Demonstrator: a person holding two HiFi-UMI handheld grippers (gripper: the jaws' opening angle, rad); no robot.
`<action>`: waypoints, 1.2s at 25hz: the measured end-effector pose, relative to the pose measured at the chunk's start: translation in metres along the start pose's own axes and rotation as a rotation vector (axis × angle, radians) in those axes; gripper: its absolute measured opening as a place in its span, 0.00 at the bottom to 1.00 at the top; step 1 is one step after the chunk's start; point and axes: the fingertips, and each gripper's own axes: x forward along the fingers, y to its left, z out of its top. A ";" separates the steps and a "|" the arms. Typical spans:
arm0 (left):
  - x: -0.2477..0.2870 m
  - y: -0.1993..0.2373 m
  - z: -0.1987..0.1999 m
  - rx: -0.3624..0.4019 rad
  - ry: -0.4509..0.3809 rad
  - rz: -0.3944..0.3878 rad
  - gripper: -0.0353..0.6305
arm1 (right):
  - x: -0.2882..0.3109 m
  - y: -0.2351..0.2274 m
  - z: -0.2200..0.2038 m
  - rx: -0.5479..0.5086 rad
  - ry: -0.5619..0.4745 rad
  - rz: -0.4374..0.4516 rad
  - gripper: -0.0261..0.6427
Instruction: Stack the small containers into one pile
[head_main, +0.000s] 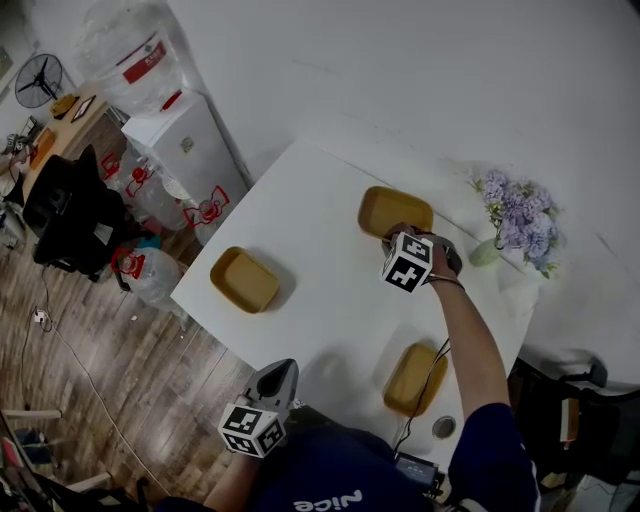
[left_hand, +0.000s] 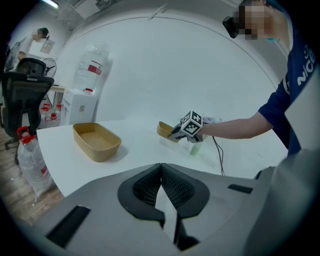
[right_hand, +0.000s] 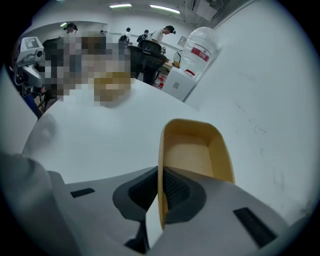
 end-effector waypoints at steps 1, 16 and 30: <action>-0.002 -0.001 0.001 0.003 -0.003 -0.005 0.08 | -0.007 -0.001 0.001 0.004 0.002 -0.007 0.11; -0.032 -0.007 -0.004 0.089 -0.005 -0.046 0.08 | -0.106 0.028 0.006 0.143 0.031 -0.132 0.11; -0.039 -0.031 -0.019 0.144 0.030 -0.200 0.08 | -0.182 0.090 -0.006 0.367 -0.001 -0.226 0.11</action>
